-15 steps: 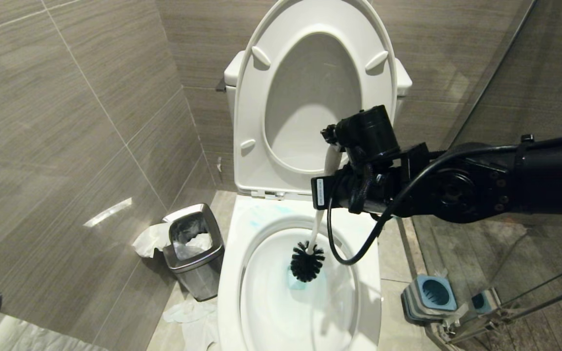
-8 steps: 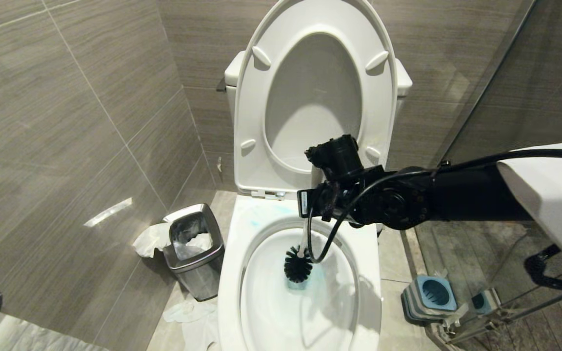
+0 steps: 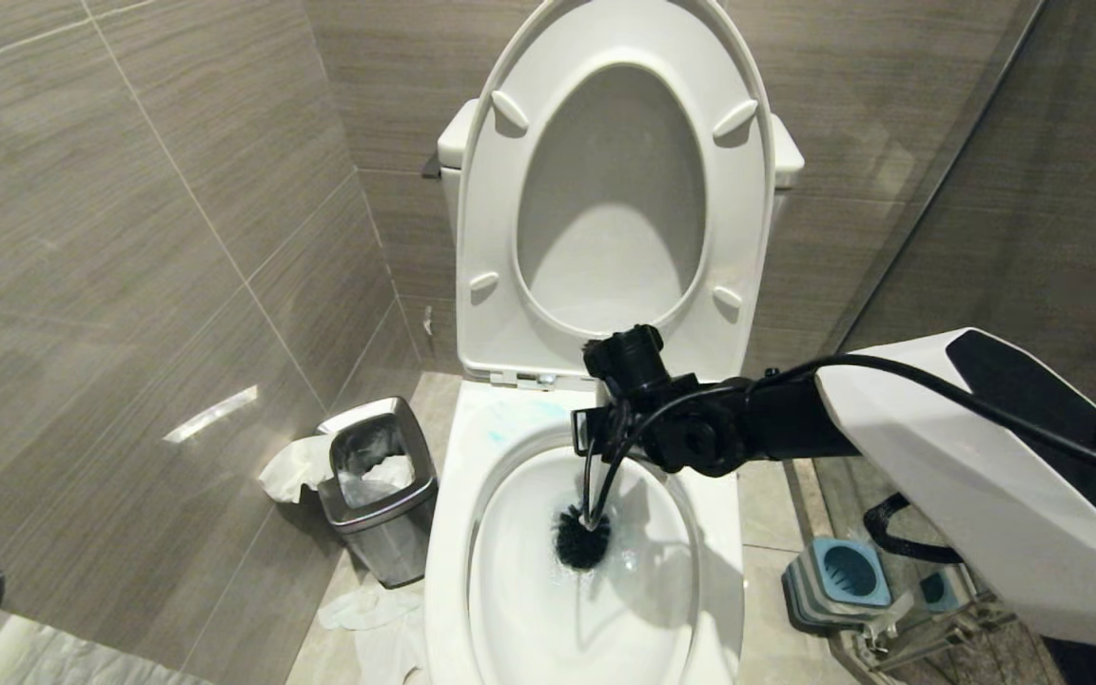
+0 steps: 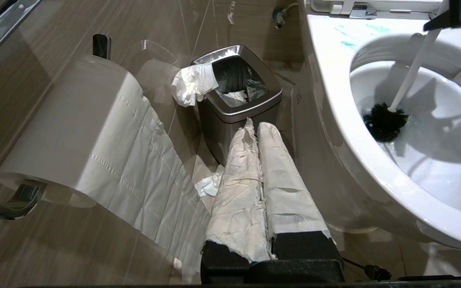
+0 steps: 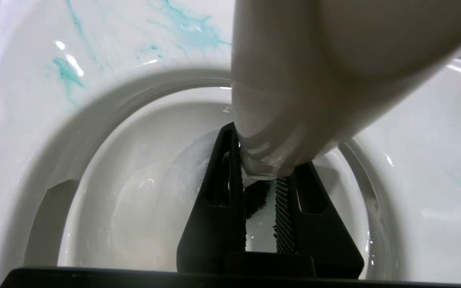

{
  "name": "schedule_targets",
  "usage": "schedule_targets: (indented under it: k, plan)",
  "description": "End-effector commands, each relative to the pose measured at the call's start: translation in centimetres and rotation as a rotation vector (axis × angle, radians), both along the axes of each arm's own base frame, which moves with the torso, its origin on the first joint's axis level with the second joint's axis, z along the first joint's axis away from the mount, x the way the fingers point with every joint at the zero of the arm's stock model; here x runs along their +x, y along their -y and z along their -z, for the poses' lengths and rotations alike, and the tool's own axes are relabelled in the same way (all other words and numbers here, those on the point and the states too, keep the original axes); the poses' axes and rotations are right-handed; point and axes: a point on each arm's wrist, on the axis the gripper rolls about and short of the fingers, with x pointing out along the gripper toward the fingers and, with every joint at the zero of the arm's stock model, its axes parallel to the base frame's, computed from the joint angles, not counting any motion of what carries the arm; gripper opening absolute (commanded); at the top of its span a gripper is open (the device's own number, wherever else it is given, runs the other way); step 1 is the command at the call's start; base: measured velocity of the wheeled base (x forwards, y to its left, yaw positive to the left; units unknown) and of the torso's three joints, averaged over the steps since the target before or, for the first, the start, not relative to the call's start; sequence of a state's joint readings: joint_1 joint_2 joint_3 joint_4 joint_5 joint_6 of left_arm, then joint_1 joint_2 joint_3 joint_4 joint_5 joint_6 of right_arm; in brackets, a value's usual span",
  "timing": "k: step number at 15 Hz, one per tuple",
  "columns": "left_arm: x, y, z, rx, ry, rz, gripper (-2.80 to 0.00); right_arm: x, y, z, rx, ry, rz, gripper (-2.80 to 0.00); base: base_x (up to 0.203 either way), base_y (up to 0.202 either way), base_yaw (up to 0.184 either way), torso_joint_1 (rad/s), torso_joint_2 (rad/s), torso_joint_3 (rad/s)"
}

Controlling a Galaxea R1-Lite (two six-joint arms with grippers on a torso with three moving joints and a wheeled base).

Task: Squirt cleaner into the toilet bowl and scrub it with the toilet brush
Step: Scrub the toilet bowl

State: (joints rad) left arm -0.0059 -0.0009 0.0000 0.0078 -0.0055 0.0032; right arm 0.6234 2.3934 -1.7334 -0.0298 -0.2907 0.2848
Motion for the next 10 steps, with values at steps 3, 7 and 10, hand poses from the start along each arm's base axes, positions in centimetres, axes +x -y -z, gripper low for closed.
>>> schedule_targets:
  k: [3,7,10]
  plan:
    - [0.0,0.0,0.0,0.001,-0.002,0.001,-2.8,-0.2,0.1,-0.4,0.002,0.006,0.001,-2.8,0.0,0.0,0.0,0.0,0.0,0.0]
    - [0.0,0.0,0.0,0.0,-0.002,0.001,-2.8,-3.9,1.2,-7.3,0.056,0.093,-0.029,-2.8,0.0,0.0,0.0,0.0,0.0,0.0]
    - [0.0,0.0,0.0,0.0,-0.002,0.001,-2.8,-7.0,3.2,-13.0,0.086,0.193,-0.057,-2.8,0.0,0.0,0.0,0.0,0.0,0.0]
